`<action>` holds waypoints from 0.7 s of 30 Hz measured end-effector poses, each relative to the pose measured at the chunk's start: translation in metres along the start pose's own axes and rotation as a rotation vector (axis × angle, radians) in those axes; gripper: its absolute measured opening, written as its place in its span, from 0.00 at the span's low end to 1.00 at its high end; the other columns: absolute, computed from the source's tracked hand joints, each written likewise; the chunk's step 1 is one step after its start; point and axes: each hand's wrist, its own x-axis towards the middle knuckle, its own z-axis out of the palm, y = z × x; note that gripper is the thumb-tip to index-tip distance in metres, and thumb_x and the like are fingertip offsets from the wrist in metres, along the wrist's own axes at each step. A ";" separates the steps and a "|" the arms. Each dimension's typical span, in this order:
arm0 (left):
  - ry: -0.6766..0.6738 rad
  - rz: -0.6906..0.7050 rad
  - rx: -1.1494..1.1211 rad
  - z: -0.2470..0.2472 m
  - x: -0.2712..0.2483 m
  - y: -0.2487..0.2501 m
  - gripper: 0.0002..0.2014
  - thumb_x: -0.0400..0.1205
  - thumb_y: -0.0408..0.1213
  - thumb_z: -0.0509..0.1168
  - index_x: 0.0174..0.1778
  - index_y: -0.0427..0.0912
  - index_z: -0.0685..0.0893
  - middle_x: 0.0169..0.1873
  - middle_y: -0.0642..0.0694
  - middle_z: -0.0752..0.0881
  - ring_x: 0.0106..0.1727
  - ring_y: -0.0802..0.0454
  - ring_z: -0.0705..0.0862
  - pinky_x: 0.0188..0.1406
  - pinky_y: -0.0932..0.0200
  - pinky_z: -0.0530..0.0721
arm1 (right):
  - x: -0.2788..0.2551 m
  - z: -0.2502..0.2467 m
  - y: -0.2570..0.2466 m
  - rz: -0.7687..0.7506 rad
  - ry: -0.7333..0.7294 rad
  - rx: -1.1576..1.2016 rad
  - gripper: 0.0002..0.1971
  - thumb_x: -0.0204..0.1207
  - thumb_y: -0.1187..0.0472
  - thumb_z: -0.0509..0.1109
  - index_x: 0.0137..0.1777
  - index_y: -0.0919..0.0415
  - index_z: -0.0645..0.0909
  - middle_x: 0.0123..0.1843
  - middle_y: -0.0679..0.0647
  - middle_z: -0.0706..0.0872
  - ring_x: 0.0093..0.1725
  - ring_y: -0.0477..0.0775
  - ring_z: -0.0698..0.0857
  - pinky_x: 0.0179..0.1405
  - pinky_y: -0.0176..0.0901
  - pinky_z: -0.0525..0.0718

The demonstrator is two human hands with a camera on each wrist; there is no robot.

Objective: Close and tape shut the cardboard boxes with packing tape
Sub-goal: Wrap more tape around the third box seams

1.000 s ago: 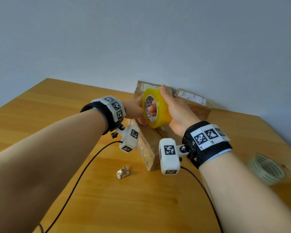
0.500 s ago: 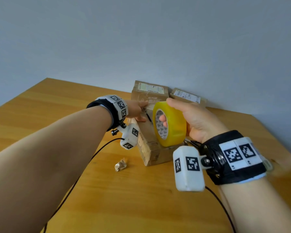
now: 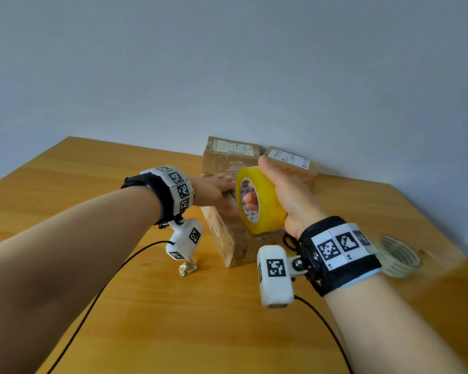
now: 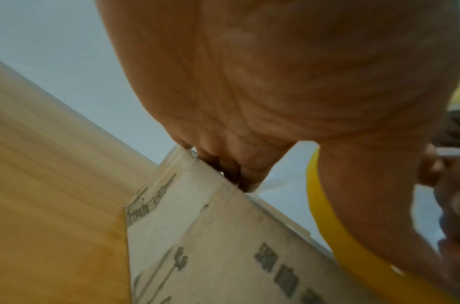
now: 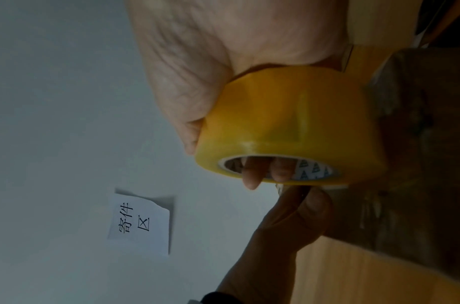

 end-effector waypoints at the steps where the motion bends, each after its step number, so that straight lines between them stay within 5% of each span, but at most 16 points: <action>1: -0.014 -0.005 0.030 0.001 0.000 0.000 0.52 0.72 0.71 0.61 0.87 0.59 0.44 0.87 0.56 0.41 0.87 0.54 0.39 0.83 0.38 0.35 | 0.000 0.002 0.002 -0.005 0.006 0.013 0.29 0.80 0.34 0.69 0.58 0.62 0.88 0.44 0.64 0.94 0.40 0.58 0.92 0.57 0.59 0.91; 5: -0.047 -0.033 0.169 0.007 0.006 -0.003 0.58 0.66 0.82 0.56 0.87 0.60 0.39 0.87 0.56 0.38 0.87 0.53 0.35 0.83 0.33 0.34 | -0.002 0.002 0.001 -0.010 0.022 0.027 0.24 0.83 0.39 0.70 0.60 0.62 0.87 0.42 0.64 0.93 0.38 0.59 0.91 0.54 0.60 0.91; 9: -0.038 -0.076 0.185 0.004 0.002 0.006 0.52 0.75 0.74 0.59 0.87 0.57 0.38 0.87 0.55 0.38 0.87 0.52 0.38 0.84 0.36 0.37 | -0.009 -0.001 -0.010 0.014 -0.009 -0.054 0.22 0.86 0.43 0.69 0.56 0.65 0.86 0.42 0.66 0.93 0.38 0.62 0.91 0.55 0.64 0.92; 16: -0.039 -0.158 0.205 0.004 -0.005 0.021 0.49 0.81 0.68 0.59 0.88 0.51 0.39 0.87 0.51 0.39 0.87 0.50 0.39 0.84 0.37 0.39 | -0.031 -0.015 -0.010 0.021 -0.053 -0.123 0.21 0.86 0.47 0.69 0.57 0.67 0.87 0.44 0.65 0.94 0.39 0.58 0.92 0.51 0.56 0.92; 21: -0.003 -0.110 0.232 0.009 -0.006 0.029 0.40 0.85 0.60 0.59 0.88 0.51 0.49 0.88 0.53 0.47 0.86 0.43 0.57 0.83 0.39 0.59 | -0.034 -0.018 -0.004 0.036 0.000 -0.057 0.23 0.85 0.43 0.69 0.61 0.65 0.85 0.41 0.65 0.94 0.35 0.58 0.92 0.44 0.53 0.93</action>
